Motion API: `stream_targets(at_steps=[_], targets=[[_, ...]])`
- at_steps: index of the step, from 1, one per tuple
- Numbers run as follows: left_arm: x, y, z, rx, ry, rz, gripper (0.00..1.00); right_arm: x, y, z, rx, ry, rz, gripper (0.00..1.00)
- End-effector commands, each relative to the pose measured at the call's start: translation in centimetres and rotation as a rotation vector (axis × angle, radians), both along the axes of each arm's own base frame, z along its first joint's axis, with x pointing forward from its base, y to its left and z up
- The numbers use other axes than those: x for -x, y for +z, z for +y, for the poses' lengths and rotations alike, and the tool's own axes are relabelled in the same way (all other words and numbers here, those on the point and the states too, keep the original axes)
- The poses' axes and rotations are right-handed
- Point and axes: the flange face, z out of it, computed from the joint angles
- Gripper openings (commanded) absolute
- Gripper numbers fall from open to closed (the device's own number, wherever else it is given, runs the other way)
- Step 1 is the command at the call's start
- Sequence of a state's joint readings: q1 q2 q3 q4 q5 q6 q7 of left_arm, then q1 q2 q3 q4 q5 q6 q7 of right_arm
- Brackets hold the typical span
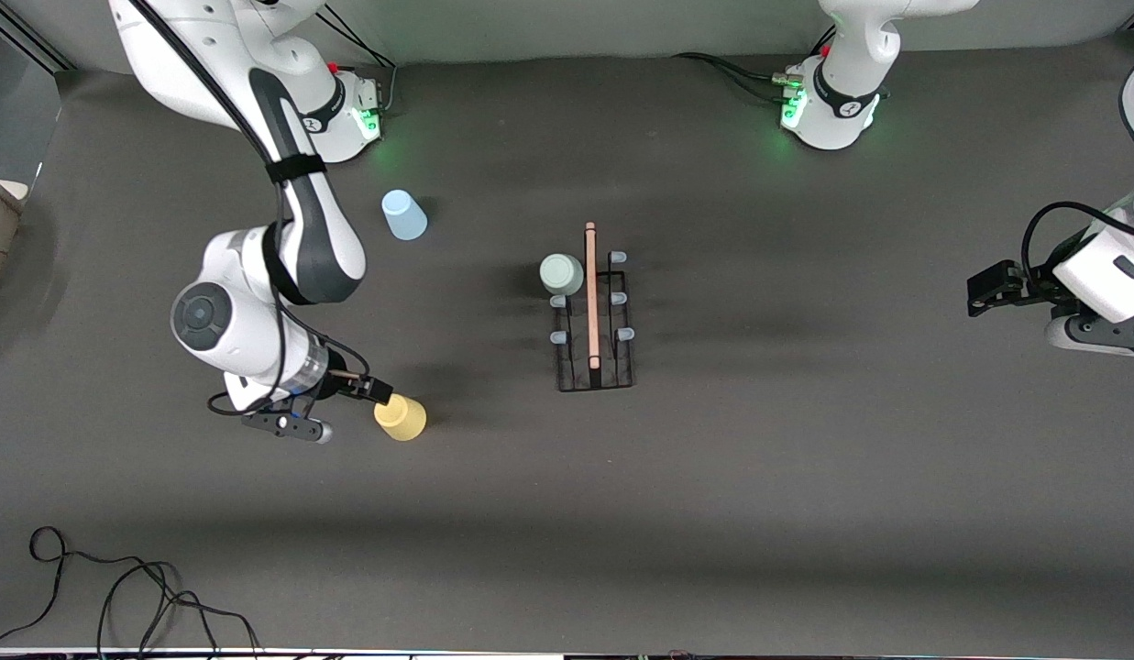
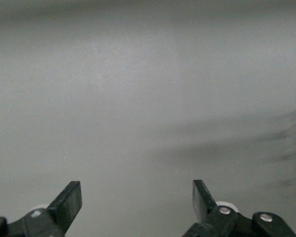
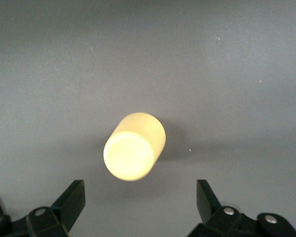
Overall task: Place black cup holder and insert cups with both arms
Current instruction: 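Reach the right gripper to the yellow cup and grasp it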
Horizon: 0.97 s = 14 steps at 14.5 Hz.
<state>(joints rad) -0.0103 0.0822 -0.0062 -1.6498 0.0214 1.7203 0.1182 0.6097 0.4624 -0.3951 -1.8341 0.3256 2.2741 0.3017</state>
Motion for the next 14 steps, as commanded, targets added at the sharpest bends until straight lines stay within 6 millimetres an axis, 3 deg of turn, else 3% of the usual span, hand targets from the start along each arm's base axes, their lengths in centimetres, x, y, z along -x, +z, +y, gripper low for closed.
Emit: stream_targets(at_steps=[1,4,9,14], targets=[[-0.2,0.4,0.3,-0.003,-0.007,-0.004,1.0,-2.3,-1.5,1.3,-0.023,-0.002,-0.026,1.0],[-0.2,0.4,0.3,-0.003,-0.007,-0.002,1.0,-3.1,-4.0,1.6,-0.015,-0.015,-0.041,1.0],[-0.2,0.4,0.3,-0.003,-0.007,-0.004,1.0,-2.7,-8.5,2.0,0.023,-0.005,-0.03,1.0],[-0.3,0.3,0.2,-0.003,-0.01,-0.007,1.0,-2.5,-9.7,2.4,0.027,0.0,-0.016,1.0]])
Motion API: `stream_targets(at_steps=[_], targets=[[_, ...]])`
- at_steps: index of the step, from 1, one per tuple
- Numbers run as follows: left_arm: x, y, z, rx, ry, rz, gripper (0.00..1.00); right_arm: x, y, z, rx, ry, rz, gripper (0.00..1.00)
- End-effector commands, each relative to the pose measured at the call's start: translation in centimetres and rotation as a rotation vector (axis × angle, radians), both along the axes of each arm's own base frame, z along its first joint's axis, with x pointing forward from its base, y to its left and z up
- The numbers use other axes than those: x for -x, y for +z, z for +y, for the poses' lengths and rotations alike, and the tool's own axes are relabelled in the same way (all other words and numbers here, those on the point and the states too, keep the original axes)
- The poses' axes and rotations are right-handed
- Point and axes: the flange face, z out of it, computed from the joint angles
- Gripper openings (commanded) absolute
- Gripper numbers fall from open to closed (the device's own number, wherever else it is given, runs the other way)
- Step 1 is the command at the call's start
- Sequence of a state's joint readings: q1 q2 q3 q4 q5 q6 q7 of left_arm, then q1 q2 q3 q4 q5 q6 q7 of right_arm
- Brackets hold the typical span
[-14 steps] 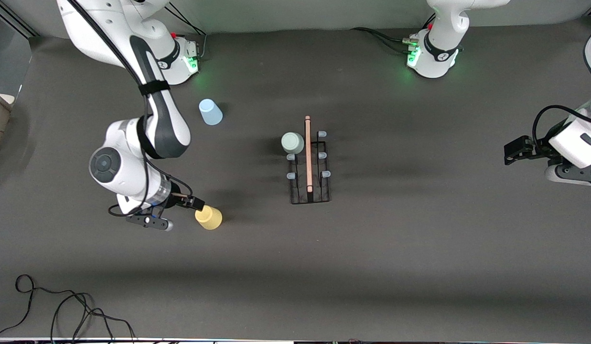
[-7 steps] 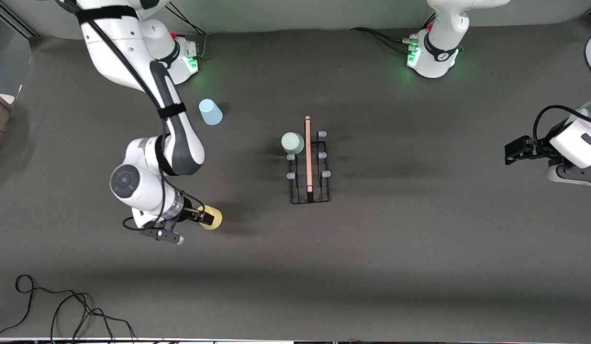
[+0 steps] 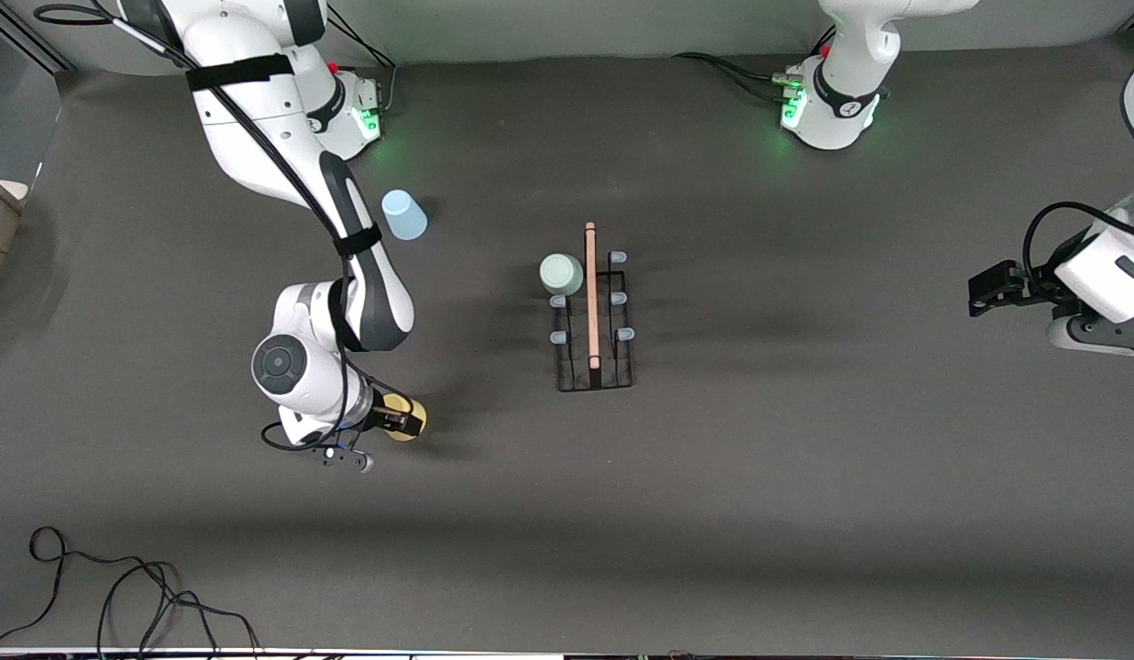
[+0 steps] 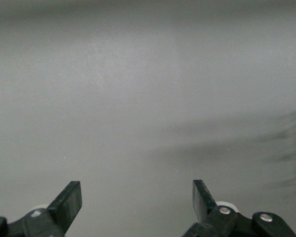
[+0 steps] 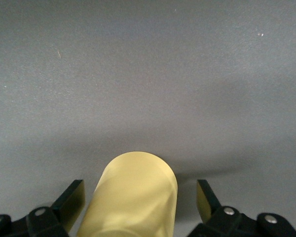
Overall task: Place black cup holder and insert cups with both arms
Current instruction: 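Reach the right gripper to the yellow cup and grasp it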
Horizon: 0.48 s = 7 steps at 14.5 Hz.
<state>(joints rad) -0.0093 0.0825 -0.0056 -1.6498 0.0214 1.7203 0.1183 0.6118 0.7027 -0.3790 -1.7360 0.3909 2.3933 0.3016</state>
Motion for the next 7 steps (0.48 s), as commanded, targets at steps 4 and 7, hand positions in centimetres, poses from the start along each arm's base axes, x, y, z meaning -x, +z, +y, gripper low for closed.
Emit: stream_targets(at_steps=[4,7], targets=[[-0.41,0.08,0.18,-0.003,-0.01,-0.003,1.0,-0.28,0.46,1.43,-0.031,0.016,-0.007,1.0],[-0.49,0.15,0.09,-0.003,-0.011,-0.006,1.0,-0.2,0.3,1.58,-0.032,0.02,-0.004,1.0]])
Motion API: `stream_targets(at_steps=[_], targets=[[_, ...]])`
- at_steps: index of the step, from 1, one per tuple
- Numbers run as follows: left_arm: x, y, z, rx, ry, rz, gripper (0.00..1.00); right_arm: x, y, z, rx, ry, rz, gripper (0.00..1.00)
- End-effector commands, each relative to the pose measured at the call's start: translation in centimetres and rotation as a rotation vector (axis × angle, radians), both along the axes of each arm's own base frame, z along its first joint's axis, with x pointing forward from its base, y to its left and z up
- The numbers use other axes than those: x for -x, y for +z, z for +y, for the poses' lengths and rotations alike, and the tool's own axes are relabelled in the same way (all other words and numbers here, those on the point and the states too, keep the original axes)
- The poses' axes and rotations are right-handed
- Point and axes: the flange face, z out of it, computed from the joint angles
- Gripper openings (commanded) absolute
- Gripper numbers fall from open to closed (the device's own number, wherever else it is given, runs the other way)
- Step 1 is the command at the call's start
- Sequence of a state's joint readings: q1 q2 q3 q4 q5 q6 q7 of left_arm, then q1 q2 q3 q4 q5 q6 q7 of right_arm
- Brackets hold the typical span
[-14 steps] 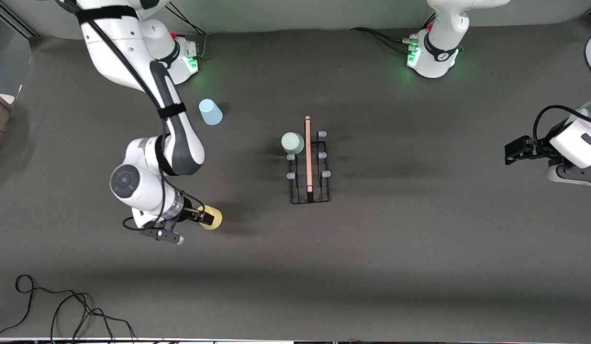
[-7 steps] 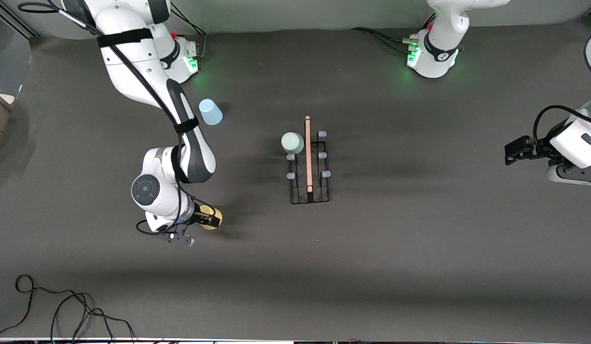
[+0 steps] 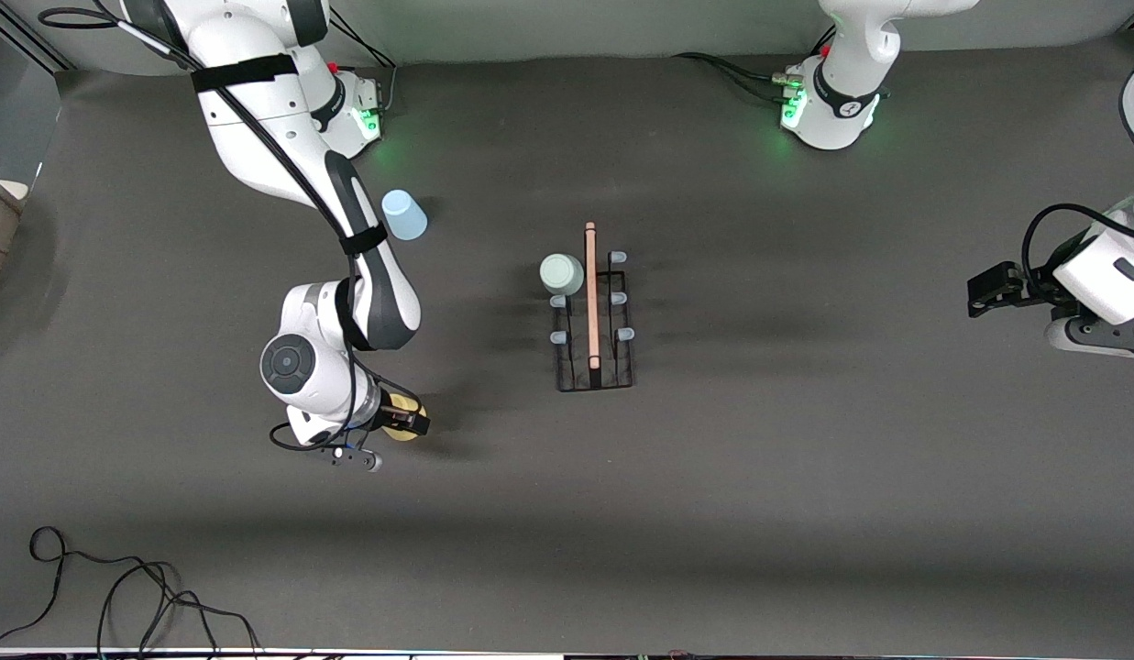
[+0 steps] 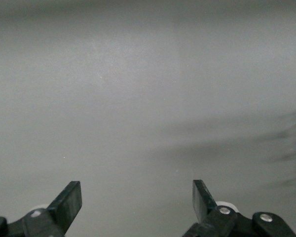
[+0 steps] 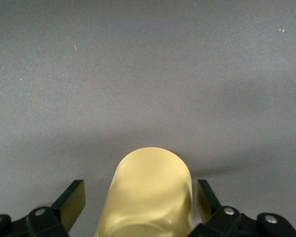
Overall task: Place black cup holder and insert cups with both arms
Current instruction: 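Lift the yellow cup with the right gripper and carry it to the rack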
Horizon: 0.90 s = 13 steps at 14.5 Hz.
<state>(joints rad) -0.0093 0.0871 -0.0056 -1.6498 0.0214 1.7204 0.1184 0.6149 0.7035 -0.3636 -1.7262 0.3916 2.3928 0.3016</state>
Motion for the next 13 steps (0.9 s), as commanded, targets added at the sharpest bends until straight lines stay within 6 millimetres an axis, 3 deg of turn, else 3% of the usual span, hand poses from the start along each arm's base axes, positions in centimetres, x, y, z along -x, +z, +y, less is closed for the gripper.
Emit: stream_targets(at_steps=[1,2,3,4,5,8,13], targets=[[-0.4,0.3,0.1,-0.003,-0.011,-0.007,1.0,-0.3,0.2,0.4,-0.022,0.003,-0.001,1.0],[-0.3,0.3,0.1,-0.003,-0.011,-0.006,1.0,-0.3,0.3,0.4,-0.024,-0.003,-0.002,0.81],[-0.4,0.2,0.2,-0.003,-0.01,-0.004,1.0,-0.4,0.5,0.2,-0.027,-0.009,-0.004,0.44],[-0.4,0.1,0.4,-0.003,-0.007,-0.002,1.0,-0.4,0.8,0.2,-0.047,-0.026,-0.002,0.27],[-0.3,0.0,1.4,-0.003,0.011,-0.001,1.0,-0.7,1.3,0.4,-0.077,-0.048,-0.008,0.19],[-0.3,-0.4,1.4,-0.002,0.01,0.01,1.0,-1.3,5.1,1.2,-0.121,-0.043,0.04,0.18],[-0.4,-0.7,1.7,-0.007,0.014,0.013,1.0,-1.1,13.2,4.2,-0.183,-0.126,0.113,0.18]])
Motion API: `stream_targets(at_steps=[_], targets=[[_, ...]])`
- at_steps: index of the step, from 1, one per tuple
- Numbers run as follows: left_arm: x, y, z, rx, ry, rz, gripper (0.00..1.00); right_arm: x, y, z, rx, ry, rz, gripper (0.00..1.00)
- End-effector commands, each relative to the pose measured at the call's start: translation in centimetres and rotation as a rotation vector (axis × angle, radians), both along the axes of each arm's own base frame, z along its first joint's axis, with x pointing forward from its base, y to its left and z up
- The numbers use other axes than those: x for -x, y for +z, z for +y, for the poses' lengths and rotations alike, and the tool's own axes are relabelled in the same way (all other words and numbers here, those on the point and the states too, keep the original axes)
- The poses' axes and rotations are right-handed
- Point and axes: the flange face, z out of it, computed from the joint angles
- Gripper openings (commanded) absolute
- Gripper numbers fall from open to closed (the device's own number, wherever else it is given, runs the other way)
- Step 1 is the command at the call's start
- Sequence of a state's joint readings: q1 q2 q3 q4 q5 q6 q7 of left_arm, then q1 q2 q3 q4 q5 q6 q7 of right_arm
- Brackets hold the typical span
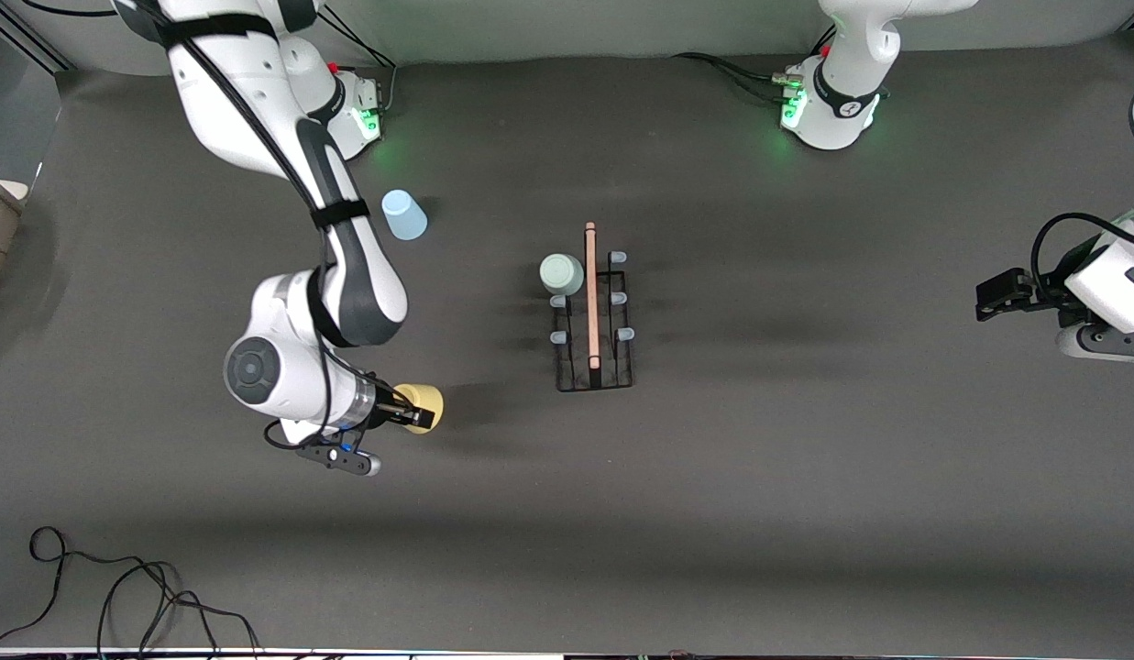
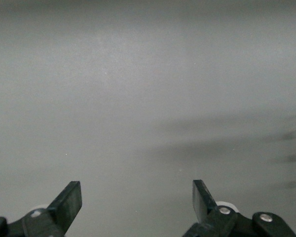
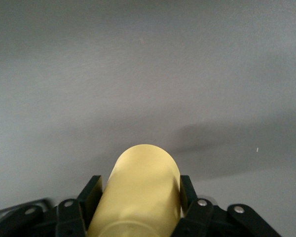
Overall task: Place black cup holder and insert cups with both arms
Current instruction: 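Lift the yellow cup with the right gripper and carry it to the rack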
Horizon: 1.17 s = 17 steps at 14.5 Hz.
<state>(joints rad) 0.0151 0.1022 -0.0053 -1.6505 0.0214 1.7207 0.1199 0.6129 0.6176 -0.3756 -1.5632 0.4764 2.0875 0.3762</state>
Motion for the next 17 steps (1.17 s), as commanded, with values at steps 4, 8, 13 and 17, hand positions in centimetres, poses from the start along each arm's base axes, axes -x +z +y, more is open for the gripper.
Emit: stream_targets(at_steps=[4,8,13,17], targets=[[-0.1,0.6,0.2,-0.009,-0.01,-0.009,1.0,2.4,6.5,7.4,-0.046,-0.152,0.026,0.18],[0.0,1.0,0.1,-0.007,-0.009,-0.015,1.0,5.9,8.1,15.3,-0.048,-0.228,0.041,0.18],[-0.1,1.4,-0.7,-0.006,-0.017,-0.026,1.0,8.9,7.7,19.9,-0.017,-0.252,0.047,0.18],[-0.2,1.3,-1.0,-0.005,-0.021,-0.024,1.0,8.8,6.0,20.4,-0.002,-0.251,0.03,0.18]])
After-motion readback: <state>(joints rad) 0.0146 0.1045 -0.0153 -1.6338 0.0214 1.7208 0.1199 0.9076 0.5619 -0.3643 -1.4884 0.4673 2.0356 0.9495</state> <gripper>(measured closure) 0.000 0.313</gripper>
